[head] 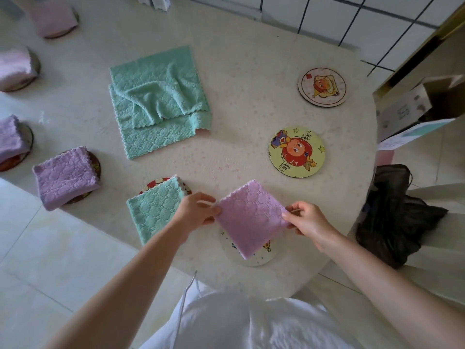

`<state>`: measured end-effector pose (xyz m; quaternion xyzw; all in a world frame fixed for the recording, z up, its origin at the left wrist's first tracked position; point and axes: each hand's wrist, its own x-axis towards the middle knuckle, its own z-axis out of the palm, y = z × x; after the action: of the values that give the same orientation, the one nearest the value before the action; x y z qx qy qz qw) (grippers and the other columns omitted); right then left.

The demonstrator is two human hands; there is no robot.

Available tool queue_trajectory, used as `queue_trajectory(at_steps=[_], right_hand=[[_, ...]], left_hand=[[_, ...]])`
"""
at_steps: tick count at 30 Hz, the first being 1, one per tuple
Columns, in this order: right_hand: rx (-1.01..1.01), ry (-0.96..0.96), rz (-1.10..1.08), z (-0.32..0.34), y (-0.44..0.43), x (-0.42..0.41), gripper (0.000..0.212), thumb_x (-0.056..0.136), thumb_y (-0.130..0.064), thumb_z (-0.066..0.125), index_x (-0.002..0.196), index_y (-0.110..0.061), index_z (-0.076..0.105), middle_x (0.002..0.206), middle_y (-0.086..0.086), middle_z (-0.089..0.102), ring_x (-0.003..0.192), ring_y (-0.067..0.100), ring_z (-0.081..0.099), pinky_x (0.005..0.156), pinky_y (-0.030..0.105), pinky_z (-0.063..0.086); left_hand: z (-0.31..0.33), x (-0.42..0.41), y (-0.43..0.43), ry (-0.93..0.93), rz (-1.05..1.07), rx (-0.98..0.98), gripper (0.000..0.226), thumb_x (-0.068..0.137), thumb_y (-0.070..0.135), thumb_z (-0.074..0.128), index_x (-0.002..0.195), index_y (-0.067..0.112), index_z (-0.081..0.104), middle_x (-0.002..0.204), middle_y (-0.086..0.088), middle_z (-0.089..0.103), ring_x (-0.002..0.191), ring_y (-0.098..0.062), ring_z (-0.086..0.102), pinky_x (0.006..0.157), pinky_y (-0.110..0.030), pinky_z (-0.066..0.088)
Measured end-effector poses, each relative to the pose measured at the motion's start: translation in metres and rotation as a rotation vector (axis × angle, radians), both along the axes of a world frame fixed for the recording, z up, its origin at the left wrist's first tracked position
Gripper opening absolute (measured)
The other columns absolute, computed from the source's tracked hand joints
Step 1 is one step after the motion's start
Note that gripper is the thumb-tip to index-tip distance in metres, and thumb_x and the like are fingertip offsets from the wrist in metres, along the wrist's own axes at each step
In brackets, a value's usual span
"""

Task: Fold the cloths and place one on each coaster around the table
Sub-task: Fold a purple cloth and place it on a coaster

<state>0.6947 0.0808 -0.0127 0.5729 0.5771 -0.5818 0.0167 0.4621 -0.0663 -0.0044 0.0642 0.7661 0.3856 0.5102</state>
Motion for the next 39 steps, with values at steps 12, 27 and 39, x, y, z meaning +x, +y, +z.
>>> queue_trajectory(at_steps=[12,27,39], right_hand=[[0.257,-0.154,0.163,-0.028,-0.036,0.025,0.012,0.082,-0.015,0.068,0.082,-0.019,0.057,0.080,-0.003,0.063,0.077,0.016,0.059,0.069,0.021,0.037],[0.456,-0.186,0.358,-0.001,0.021,-0.024,0.015,0.087,-0.005,0.053,0.099,-0.011,0.060,0.088,-0.003,0.061,0.078,0.015,0.059,0.072,0.025,0.048],[0.624,-0.087,0.707,0.018,0.087,-0.194,0.019,0.090,-0.010,0.051,0.108,-0.011,0.058,0.104,0.004,0.061,0.096,0.021,0.057,0.086,0.034,0.048]], left_hand=[[-0.029,0.038,-0.036,0.295,-0.187,-0.142,0.010,0.073,0.012,0.078,0.073,0.018,0.069,0.065,-0.003,0.072,0.065,-0.020,0.070,0.072,-0.039,0.059],[-0.018,-0.021,0.004,0.173,-0.260,-0.130,0.013,0.082,-0.006,0.063,0.079,0.007,0.062,0.076,-0.015,0.066,0.046,-0.018,0.066,0.053,-0.034,0.059],[-0.009,-0.159,0.061,0.665,-0.327,-0.085,0.018,0.090,0.009,0.057,0.104,0.012,0.067,0.096,-0.002,0.068,0.078,-0.016,0.063,0.065,-0.023,0.051]])
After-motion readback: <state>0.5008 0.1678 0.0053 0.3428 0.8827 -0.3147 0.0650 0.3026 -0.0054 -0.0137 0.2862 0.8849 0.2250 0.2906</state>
